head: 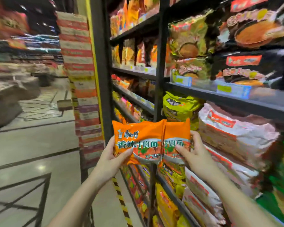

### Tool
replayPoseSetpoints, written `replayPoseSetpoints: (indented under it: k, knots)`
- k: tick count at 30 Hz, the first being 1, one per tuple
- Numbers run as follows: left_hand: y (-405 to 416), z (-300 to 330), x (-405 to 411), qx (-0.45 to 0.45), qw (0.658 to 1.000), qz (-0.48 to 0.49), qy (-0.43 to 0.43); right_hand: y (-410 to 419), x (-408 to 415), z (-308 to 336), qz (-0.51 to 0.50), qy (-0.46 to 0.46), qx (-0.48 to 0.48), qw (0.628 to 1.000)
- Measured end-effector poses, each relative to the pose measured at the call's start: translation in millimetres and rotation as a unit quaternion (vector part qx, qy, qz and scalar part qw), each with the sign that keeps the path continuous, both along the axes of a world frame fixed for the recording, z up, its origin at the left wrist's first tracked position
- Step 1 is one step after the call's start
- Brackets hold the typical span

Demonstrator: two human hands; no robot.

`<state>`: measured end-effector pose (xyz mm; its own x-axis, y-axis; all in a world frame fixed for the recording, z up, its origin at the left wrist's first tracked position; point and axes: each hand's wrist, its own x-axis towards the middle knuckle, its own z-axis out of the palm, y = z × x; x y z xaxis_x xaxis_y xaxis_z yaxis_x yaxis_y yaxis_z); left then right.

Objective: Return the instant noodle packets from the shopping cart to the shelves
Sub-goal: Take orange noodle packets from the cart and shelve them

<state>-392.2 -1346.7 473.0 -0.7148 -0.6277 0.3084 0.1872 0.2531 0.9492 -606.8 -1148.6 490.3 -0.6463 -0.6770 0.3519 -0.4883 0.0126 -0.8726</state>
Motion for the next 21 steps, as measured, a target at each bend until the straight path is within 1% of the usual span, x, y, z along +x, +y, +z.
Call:
replayPoseSetpoints:
  k: [5,12,16,21]
  knots:
    - [-50,5,-4,-0.004,0.998,0.063,0.002,-82,-29,0,0.056,-0.004,-0.013,0.998]
    - [-142,-5,0,0.030,0.991,0.127,-0.007,-199,-34,-4,0.117,-0.018,0.009,0.993]
    - [-210,-14,2,0.038,0.988,0.149,-0.015,-270,-32,-10,0.130,-0.017,0.021,0.991]
    - [-321,-10,-2,0.040,0.990,0.132,-0.009,-377,-33,-7,0.106,0.005,0.007,0.994]
